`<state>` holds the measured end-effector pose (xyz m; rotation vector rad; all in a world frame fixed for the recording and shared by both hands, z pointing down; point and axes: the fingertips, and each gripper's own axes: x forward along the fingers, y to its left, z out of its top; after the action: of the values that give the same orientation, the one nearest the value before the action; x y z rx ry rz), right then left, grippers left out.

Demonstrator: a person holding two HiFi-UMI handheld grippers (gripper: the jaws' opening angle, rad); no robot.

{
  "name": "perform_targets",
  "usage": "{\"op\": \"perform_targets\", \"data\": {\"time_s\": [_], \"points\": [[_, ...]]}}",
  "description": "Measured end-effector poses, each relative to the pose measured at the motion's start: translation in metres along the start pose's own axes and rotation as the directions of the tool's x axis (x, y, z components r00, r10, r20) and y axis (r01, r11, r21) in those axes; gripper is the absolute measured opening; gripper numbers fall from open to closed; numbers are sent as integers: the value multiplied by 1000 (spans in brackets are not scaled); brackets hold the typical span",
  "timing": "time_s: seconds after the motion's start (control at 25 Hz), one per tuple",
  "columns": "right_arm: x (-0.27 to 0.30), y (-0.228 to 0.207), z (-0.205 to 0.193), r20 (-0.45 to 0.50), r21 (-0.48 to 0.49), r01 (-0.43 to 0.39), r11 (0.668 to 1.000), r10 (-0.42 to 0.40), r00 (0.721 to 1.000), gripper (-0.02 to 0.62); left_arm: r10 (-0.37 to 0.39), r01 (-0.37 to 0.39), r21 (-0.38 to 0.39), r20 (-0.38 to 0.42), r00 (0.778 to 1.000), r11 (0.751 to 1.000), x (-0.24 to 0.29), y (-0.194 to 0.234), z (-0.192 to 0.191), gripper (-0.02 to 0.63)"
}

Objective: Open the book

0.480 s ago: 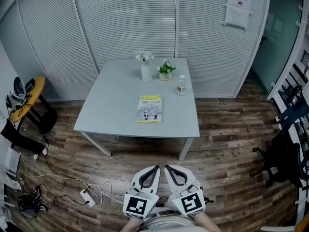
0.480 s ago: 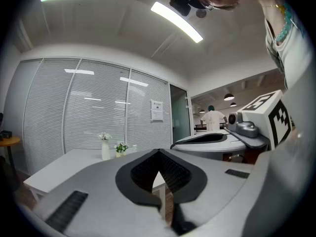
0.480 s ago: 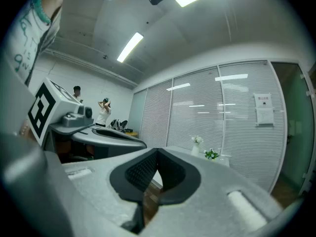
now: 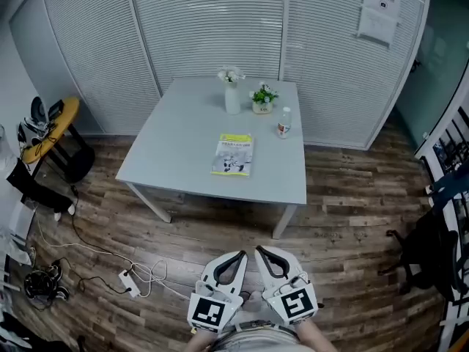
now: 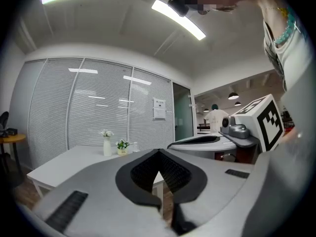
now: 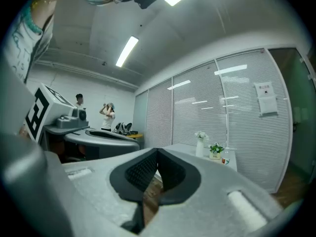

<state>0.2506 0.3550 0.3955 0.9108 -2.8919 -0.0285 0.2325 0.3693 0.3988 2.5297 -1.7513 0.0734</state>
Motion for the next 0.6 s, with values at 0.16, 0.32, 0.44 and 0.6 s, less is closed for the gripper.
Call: {"op": "perform_targets", "data": {"time_s": [0.16,0.32,0.44,0.6], "points": [[3,1,-1,-4,11,-15,1000,15,1000,3,17,-17,-7,-8,1000,1000,-2,3,2,-3],[13,0,-2,-5,8,-14,1000,14,1000,3,13,-13,-12,-11,1000,1000,3,14,-3,-3],[26,-6,-2,-12,-5,-2,1000,2,1000,3,-1,1,0,2,1000,1000,11,25,-5,-3],[56,-18,0,-23,-27,24,999,-24,999,3,-37,36,-25,-10,999,999,31,51,0,-3]]}}
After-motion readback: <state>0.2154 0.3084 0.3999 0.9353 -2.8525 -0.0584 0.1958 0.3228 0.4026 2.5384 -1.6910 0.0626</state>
